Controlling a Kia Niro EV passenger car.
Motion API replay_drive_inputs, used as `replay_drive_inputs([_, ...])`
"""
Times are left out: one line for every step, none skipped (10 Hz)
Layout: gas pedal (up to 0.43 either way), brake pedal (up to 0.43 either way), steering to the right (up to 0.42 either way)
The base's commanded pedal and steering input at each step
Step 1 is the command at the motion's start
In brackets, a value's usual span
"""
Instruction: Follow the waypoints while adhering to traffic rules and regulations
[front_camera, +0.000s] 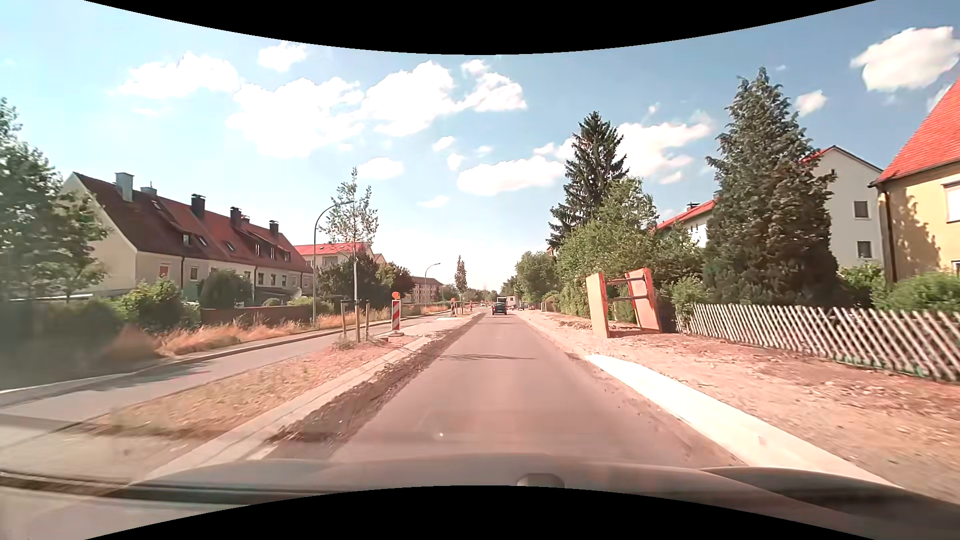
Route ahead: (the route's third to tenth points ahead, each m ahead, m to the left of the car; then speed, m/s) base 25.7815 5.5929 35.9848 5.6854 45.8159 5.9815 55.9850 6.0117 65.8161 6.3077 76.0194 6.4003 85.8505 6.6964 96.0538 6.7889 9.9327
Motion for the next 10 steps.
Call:
replay_drive_inputs([0.220,0.000,0.000])
replay_drive_inputs([0.220,0.000,-0.001])
replay_drive_inputs([0.209,0.000,-0.001])
replay_drive_inputs([0.189,0.000,-0.003])
replay_drive_inputs([0.177,0.000,-0.003])
replay_drive_inputs([0.169,0.000,-0.004])
replay_drive_inputs([0.157,0.000,-0.004])
replay_drive_inputs([0.157,0.000,-0.005])
replay_drive_inputs([0.157,0.000,-0.005])
replay_drive_inputs([0.157,0.000,-0.005])
